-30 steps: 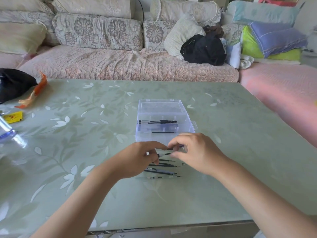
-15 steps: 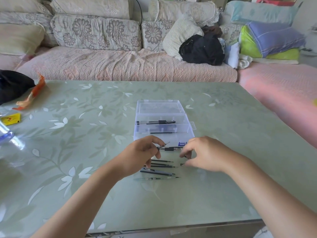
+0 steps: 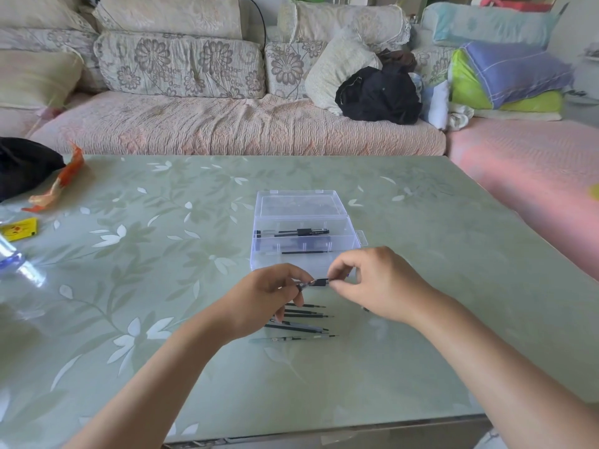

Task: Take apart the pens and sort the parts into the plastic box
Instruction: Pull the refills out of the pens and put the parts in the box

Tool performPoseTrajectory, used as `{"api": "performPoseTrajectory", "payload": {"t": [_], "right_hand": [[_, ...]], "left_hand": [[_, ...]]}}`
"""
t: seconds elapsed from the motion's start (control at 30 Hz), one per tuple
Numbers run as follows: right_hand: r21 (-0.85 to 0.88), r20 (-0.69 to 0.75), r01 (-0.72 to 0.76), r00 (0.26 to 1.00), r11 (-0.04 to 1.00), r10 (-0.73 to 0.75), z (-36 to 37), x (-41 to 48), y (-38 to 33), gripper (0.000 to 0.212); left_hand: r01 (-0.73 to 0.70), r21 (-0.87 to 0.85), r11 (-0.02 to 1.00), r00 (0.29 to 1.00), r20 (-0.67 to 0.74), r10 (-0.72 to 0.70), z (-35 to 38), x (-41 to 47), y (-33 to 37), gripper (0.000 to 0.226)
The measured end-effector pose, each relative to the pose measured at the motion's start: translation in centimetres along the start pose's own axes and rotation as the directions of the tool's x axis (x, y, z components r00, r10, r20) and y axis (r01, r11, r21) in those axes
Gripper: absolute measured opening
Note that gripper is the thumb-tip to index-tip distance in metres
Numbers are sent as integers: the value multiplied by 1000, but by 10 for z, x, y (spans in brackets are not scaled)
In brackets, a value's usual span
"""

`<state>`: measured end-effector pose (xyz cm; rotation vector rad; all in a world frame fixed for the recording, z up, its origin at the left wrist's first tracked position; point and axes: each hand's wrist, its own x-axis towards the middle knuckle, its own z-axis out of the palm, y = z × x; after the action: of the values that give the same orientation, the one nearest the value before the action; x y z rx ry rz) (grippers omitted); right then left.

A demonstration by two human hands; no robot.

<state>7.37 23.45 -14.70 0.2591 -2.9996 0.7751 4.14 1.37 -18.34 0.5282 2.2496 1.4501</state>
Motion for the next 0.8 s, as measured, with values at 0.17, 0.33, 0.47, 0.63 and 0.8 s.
{"api": "performPoseTrajectory", "payload": {"t": [0.17,0.33,0.47,0.63,0.8], "right_hand": [[158,-35,-1,999,987,6,2,-2,-3,5],[219,-28,2,1000,976,4,6,0,-1,7],[210,-6,14,1000,978,-13,5,-1,-4,7],[192,5,43,999,980,-45,4,-3,-8,7],[174,5,66,998,983,-68,6,-3,-9,6]], "left_hand": [[-7,11,1000,1000,13,7,1,1,-1,36],[-13,26,1000,1000,11,12,0,0,1,34],[-16,31,999,1000,24,15,1,-1,1,36],[-10,45,999,999,39,9,0,-2,2,37],[-5,63,998,999,53,2,0,-3,4,35]]}}
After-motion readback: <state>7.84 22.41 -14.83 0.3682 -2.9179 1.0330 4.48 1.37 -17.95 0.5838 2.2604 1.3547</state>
